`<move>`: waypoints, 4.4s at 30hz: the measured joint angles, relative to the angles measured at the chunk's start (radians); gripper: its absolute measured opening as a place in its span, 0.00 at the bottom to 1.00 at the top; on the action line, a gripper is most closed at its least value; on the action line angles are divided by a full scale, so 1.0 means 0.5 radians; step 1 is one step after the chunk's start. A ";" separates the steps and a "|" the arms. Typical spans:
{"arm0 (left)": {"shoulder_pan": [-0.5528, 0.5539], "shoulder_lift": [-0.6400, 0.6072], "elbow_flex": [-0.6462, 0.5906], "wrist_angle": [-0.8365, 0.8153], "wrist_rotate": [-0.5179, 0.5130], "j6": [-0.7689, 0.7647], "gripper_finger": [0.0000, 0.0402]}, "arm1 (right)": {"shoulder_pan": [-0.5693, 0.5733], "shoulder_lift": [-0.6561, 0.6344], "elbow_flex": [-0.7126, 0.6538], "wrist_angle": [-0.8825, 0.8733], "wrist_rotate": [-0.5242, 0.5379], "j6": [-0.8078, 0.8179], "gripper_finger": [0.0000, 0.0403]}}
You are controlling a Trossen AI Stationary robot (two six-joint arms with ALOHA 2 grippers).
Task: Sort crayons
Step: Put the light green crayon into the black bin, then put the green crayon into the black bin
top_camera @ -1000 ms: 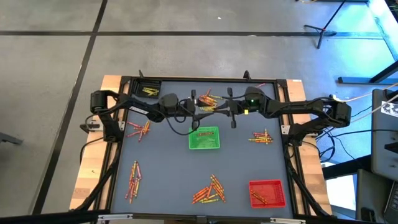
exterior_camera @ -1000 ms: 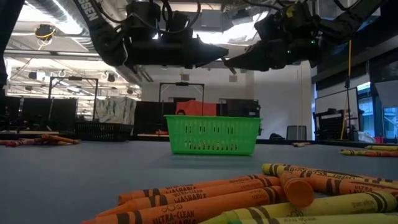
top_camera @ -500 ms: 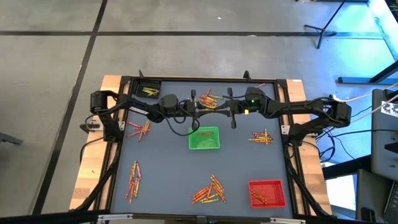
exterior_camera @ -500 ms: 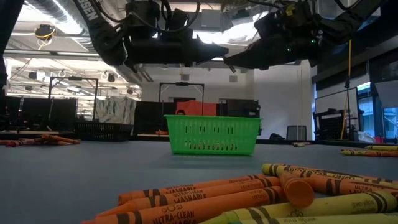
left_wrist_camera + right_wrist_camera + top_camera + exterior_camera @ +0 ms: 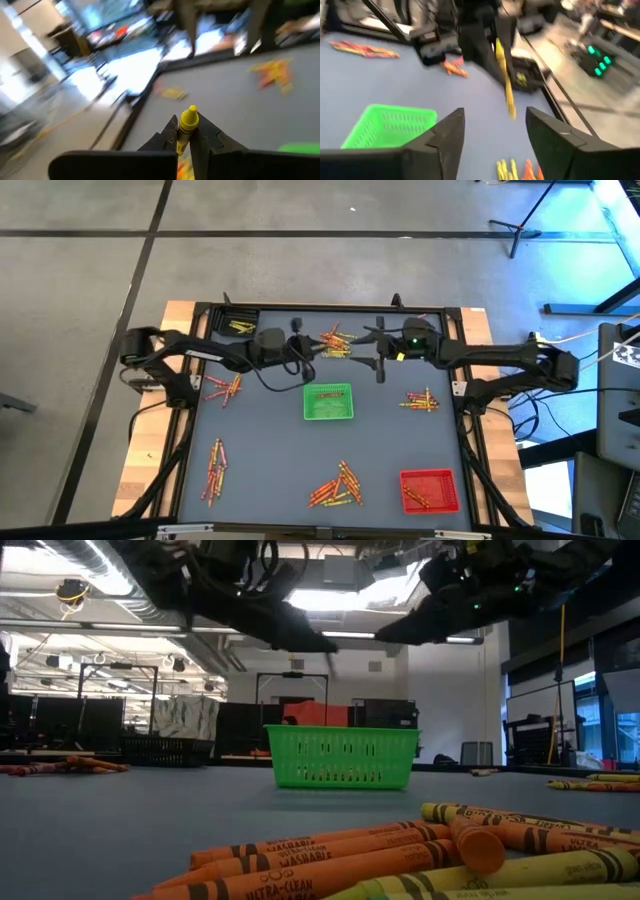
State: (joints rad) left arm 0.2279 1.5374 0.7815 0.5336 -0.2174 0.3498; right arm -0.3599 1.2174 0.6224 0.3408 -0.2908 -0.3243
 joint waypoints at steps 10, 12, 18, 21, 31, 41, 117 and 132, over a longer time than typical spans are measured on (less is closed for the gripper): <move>0.255 -0.489 0.000 -1.216 -0.806 0.039 0.01 | 0.000 -0.114 -0.001 -0.337 0.108 0.057 0.56; 0.368 -0.507 0.000 -1.358 -0.825 0.025 0.01 | 0.000 -0.114 -0.001 -0.333 0.107 0.064 0.56; 0.745 -0.427 -0.002 -1.654 -0.748 -0.007 0.01 | 0.001 -0.114 -0.001 -0.318 0.109 0.064 0.56; 0.920 -0.366 -0.002 -1.685 -0.703 0.000 0.01 | 0.000 -0.114 -0.001 -0.317 0.110 0.059 0.56; 1.195 -0.177 -0.002 -1.763 -0.520 -0.059 0.05 | 0.000 -0.114 -0.001 -0.330 0.110 0.057 0.56; 1.189 -0.185 0.013 -1.859 -0.486 -0.171 0.25 | 0.000 -0.113 -0.001 -0.332 0.110 0.056 0.56; 0.152 -0.426 -0.771 0.475 0.611 -0.329 0.29 | -0.837 1.217 0.851 -2.308 1.191 -0.831 0.49; 0.153 -0.427 -0.771 0.475 0.611 -0.329 0.29 | -0.837 1.225 0.846 -2.351 1.162 -0.886 0.19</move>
State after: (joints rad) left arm 0.3042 1.3240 0.3958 0.7712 0.0879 0.1852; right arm -0.7784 1.8297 1.0454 -0.8347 0.2902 -0.7670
